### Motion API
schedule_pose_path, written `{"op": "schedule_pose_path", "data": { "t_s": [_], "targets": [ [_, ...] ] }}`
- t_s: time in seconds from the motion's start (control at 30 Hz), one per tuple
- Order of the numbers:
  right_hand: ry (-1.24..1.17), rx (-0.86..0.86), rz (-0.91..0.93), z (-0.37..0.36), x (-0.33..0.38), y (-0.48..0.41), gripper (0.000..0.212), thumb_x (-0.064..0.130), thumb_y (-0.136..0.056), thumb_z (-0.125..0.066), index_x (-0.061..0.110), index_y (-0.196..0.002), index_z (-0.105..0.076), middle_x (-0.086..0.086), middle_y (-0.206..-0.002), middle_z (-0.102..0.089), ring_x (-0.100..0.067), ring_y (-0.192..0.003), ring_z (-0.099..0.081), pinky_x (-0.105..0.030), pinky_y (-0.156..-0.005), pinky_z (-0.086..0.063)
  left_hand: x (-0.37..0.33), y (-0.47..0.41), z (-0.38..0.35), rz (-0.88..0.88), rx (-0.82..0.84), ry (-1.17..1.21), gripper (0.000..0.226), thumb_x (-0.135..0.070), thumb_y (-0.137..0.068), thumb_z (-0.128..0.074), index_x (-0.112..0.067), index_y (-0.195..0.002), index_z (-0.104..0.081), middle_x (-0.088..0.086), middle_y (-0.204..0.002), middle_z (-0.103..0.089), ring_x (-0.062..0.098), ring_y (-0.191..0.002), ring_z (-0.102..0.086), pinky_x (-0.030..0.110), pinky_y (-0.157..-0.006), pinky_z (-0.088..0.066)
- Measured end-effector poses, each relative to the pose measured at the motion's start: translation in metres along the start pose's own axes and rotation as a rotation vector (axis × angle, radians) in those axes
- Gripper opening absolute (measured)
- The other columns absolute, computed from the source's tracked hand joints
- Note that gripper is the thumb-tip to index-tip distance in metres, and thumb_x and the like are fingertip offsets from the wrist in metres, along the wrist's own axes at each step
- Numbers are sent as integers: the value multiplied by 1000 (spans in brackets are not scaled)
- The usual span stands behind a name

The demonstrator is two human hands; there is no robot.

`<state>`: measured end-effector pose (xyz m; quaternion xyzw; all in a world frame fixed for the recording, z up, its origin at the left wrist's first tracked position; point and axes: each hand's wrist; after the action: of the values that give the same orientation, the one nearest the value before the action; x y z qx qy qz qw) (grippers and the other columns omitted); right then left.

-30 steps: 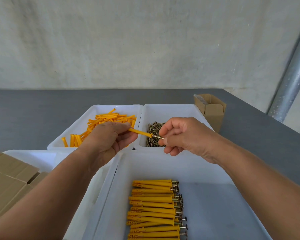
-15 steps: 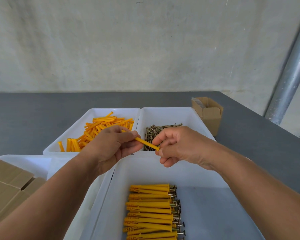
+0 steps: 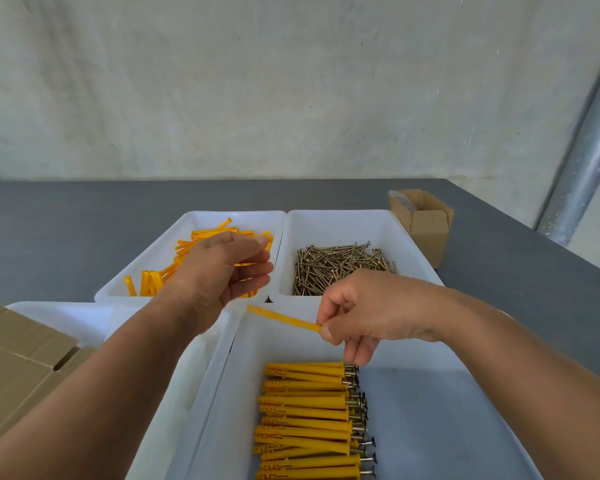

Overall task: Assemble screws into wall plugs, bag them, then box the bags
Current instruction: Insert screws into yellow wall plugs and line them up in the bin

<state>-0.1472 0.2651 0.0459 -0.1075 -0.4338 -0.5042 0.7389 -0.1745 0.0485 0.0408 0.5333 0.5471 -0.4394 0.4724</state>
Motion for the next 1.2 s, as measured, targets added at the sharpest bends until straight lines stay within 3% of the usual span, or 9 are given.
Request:
{"op": "schedule_pose_path", "data": {
  "t_s": [0.2, 0.37, 0.5, 0.6, 0.77, 0.87, 0.97, 1.07, 1.2],
  "targets": [
    [269, 153, -124, -13, 8, 2, 6, 20, -93, -64, 17, -97, -67, -11, -89, -76, -13, -65, -72, -19, -63, -55, 7, -14, 19, -110, -235, -306, 12, -12, -86, -69, -9, -75, -64, 10, -76, -66, 21, -74, -63, 37, -75, -57],
    [400, 166, -156, -22, 11, 2, 6, 23, -95, -61, 20, -100, -63, -8, -89, -76, -10, -60, -67, -17, -58, -49, 15, -19, 30, -272, -426, -967, 15, -32, -84, -68, -22, -74, -64, -6, -68, -61, 13, -67, -54, 26, -55, -37],
    [465, 185, -169, -26, 11, 2, 15, 23, -95, -62, 17, -108, -65, -11, -93, -76, -12, -61, -66, -16, -51, -46, 24, -24, 38, -221, -447, -1299, 26, -46, -87, -59, -23, -97, -66, 3, -96, -55, 23, -88, -51, 31, -70, -37],
    [483, 211, -173, -27, 11, 0, 17, 23, -94, -65, 15, -109, -66, -12, -94, -76, -16, -66, -68, -19, -59, -52, 31, -27, 44, -122, -431, -1413, 44, -57, -89, -50, -22, -110, -66, 12, -112, -54, 34, -104, -55, 39, -83, -43],
    [496, 199, -161, -24, 8, -1, 17, 32, -93, -65, 18, -104, -65, -8, -88, -76, -15, -65, -69, -22, -64, -54, 35, -29, 50, -5, -363, -1543, 58, -68, -90, -30, -24, -104, -66, 8, -104, -52, 30, -96, -53, 40, -82, -41],
    [523, 90, -67, -17, 10, -1, 14, 34, -93, -61, 21, -96, -67, -2, -82, -76, -12, -64, -71, -19, -59, -51, 35, -30, 50, 59, -279, -1629, 63, -70, -90, -17, -28, -95, -64, 4, -108, -60, 23, -92, -48, 39, -82, -37],
    [470, -253, 112, -9, 9, -7, 17, 36, -91, -61, 25, -79, -65, 9, -75, -67, -5, -64, -62, -19, -60, -45, 36, -31, 51, 106, -234, -1690, 73, -75, -89, -11, -28, -96, -67, 1, -117, -63, 23, -108, -54, 41, -90, -35],
    [466, -543, 165, 3, -1, -18, 30, 41, -95, -54, 21, -74, -61, 6, -70, -61, -10, -68, -54, -25, -58, -40, 36, -33, 51, 118, -213, -1719, 80, -78, -87, -10, -27, -111, -68, 2, -129, -60, 24, -118, -53, 42, -96, -36],
    [479, -576, 15, 15, -30, -29, 50, 54, -99, -38, 17, -66, -47, 1, -66, -53, -15, -64, -50, -31, -58, -36, 35, -35, 52, 115, -176, -1735, 81, -77, -87, -9, -28, -114, -67, 1, -131, -59, 24, -120, -51, 43, -97, -36]
  ]
}}
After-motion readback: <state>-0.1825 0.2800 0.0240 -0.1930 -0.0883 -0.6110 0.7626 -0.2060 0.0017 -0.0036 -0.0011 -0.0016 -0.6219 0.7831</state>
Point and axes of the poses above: each hand's wrist, its own y-axis away from the middle knuckle, its own z-axis out of the back of the hand, x = y × z
